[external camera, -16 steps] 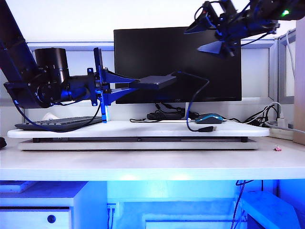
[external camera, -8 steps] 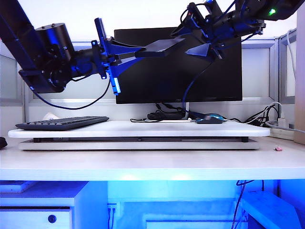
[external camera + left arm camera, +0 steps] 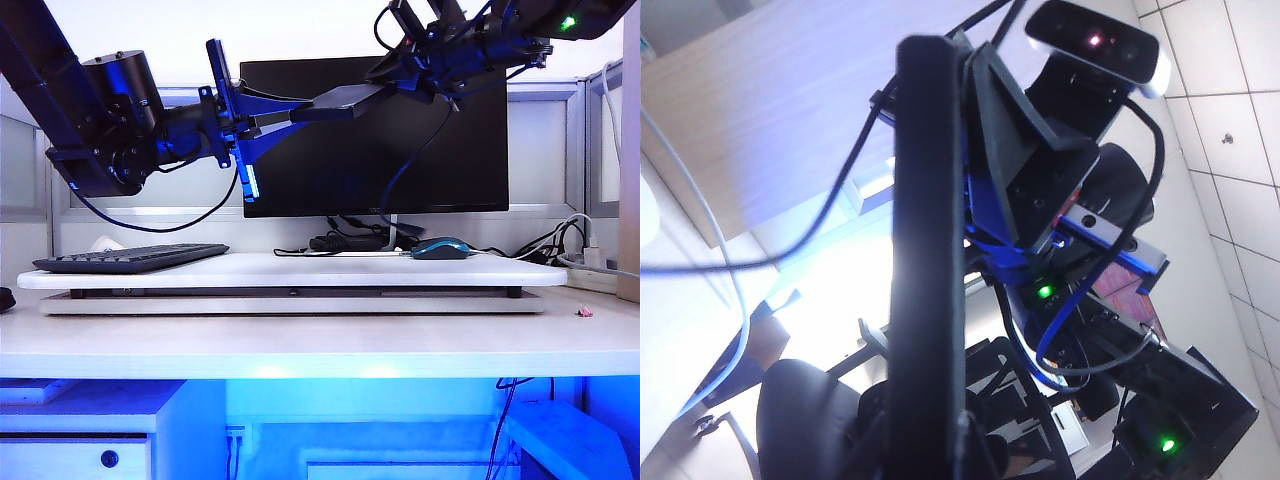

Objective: Unplug the data cable of the portable hard drive.

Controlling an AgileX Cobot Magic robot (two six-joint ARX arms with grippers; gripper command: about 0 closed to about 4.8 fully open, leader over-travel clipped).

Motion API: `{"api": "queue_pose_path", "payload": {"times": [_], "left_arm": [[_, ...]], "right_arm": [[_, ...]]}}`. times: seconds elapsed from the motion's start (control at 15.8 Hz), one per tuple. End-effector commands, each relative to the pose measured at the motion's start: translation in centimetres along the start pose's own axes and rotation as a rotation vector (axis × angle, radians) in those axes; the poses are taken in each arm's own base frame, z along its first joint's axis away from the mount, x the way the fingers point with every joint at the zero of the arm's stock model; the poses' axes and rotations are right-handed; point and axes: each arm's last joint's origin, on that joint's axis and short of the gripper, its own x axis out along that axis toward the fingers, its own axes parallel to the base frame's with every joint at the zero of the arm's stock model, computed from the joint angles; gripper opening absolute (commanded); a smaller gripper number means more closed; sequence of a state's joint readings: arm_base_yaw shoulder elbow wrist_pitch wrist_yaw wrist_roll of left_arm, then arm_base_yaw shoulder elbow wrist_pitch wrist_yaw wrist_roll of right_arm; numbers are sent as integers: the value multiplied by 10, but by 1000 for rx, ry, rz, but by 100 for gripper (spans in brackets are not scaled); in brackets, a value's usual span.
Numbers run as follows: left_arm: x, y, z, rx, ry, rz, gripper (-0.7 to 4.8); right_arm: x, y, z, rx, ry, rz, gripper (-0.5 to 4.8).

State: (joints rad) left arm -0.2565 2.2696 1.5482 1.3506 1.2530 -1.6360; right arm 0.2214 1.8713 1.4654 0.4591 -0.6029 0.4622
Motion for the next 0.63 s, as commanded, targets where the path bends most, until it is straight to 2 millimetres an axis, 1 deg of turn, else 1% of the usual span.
{"api": "queue_pose_path", "payload": {"times": [0.06,0.13,0.19,0.25,0.32,0.44,0.57,0.63], "left_arm": [[6,-1,-2,-24,45,7,-5],[5,1,-3,-39,48,12,-6],[5,1,-4,-44,56,14,-5],[2,12,-11,-112,74,37,-5],[-2,29,-22,-163,85,81,-6],[-6,40,-31,-207,91,109,-5],[-8,45,-36,-227,98,116,-6],[-11,46,-38,-229,94,119,-5]], "right_arm": [[-4,-15,4,-37,-70,-96,-4],[-6,-25,3,-30,-69,-117,-4],[-7,-28,2,-26,-66,-125,-4],[-13,-46,1,-18,-67,-163,-4],[-20,-58,12,-31,-94,-190,-4],[-25,-63,25,-50,-122,-203,-4],[-29,-69,31,-46,-122,-224,-4],[-29,-70,30,-45,-123,-228,-4]]}}
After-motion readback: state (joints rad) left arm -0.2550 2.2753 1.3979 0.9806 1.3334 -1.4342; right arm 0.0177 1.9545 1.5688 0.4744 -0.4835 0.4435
